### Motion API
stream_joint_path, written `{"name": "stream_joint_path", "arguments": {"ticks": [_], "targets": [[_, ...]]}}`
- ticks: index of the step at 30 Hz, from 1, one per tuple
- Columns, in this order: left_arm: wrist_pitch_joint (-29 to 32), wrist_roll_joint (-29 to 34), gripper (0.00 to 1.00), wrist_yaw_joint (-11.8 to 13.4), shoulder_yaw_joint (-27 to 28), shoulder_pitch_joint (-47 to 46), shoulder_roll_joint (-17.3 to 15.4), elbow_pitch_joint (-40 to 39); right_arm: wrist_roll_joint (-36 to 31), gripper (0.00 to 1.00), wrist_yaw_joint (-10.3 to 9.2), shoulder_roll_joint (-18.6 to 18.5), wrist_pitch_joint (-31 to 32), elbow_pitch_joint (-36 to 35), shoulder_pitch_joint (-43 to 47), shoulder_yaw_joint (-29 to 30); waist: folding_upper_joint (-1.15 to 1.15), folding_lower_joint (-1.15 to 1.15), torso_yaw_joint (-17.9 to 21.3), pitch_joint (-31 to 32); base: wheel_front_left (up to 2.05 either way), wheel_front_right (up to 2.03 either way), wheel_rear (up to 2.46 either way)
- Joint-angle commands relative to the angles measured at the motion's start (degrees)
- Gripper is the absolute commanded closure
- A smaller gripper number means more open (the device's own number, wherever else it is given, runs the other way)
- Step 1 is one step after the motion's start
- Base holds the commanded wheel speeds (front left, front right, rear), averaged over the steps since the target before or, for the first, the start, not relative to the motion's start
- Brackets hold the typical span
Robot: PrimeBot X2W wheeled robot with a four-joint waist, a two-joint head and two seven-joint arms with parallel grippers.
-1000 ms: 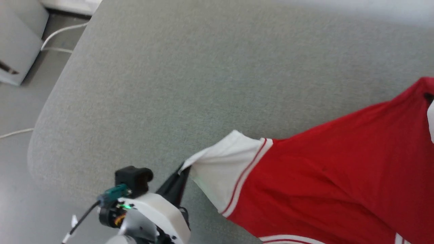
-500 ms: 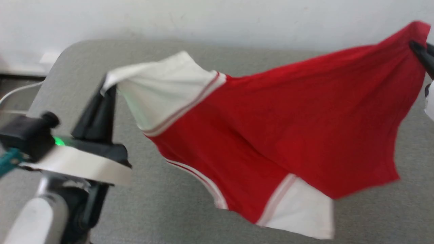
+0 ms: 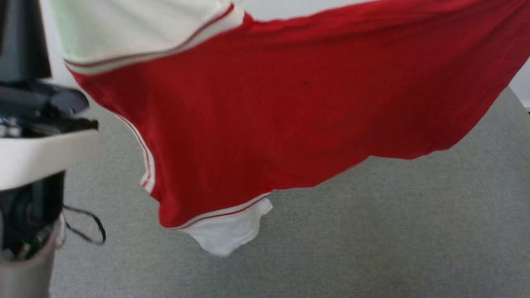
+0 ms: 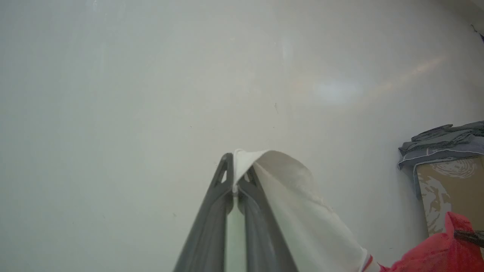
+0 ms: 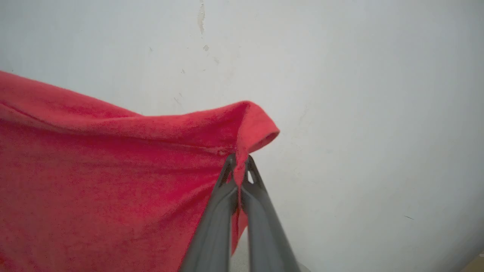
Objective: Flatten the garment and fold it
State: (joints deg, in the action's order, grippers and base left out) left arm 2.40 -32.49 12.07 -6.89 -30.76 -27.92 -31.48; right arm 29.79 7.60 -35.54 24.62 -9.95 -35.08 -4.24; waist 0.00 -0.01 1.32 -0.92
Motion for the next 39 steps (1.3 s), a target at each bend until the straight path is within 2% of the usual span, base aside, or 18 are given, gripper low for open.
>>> {"name": "stream_joint_path", "arguments": {"ticks": [1, 9, 16, 17, 21, 27, 30, 34, 39], "targets": [[-0.21, 0.53, 1.0, -0.5, 0.55, -2.42, -0.45, -0.24, -0.19, 1.0, -0.11, 0.73, -0.12, -0.73, 0.2, 0.66, 0.0, 0.01, 1.04, -0.89, 0.0, 0.0, 0.0], [1.23, 0.64, 1.0, -1.52, 0.66, -14.37, -1.26, 3.9, -0.38, 1.0, -0.11, 1.58, -0.88, -2.54, -4.17, 3.91, 0.0, 0.01, 2.17, -7.42, 0.0, 0.0, 0.0], [3.18, 1.59, 1.0, -4.44, -0.99, -25.35, -3.33, 14.47, -2.33, 1.0, -0.11, 1.1, -4.74, 3.07, -14.15, 2.74, 0.0, 0.01, 2.61, -17.56, 0.0, 0.0, 0.0], [3.18, 1.59, 1.0, -4.44, -0.99, -25.35, -3.33, 14.47, -2.33, 1.0, -0.11, 1.1, -4.74, 3.07, -14.15, 2.74, 0.0, 0.01, 2.61, -17.56, 0.0, 0.0, 0.0], [2.52, 3.01, 1.0, -6.84, -2.49, -32.21, -4.11, 22.78, -3.69, 1.0, -0.11, 0.53, -8.3, 9.75, -22.52, -1.12, 0.0, 0.01, 2.4, -23.27, 0.0, 0.0, 0.0], [-0.92, 5.02, 1.0, -9.96, -3.97, -46.03, -3.46, 35.49, -6.74, 1.0, -0.11, 2.13, -14.17, 23.37, -36.93, -6.71, 0.0, 0.01, 1.97, -30.25, 0.0, 0.0, 0.0], [-3.22, 6.2, 1.0, -10.78, -4.37, -54.13, -2.57, 41.29, -7.36, 1.0, -0.11, 4.15, -16.47, 30.56, -44.04, -6.97, 0.0, 0.01, 1.1, -33.43, 0.0, 0.0, 0.0], [-7.07, 7.53, 1.0, -11.55, -4.79, -62.55, -1.37, 49.12, -10.26, 1.0, -0.11, 5.15, -20.31, 38.16, -51.42, -10.13, 0.0, 0.01, 0.39, -36.09, 0.0, 0.0, 0.0], [-11.49, 8.02, 1.0, -12.94, -5.93, -66.26, 0.48, 56.56, -13.07, 1.0, -0.11, 6.37, -26.64, 46.67, -57.26, -11.48, 0.0, 0.01, -0.92, -38.26, 0.0, 0.0, 0.0]]}}
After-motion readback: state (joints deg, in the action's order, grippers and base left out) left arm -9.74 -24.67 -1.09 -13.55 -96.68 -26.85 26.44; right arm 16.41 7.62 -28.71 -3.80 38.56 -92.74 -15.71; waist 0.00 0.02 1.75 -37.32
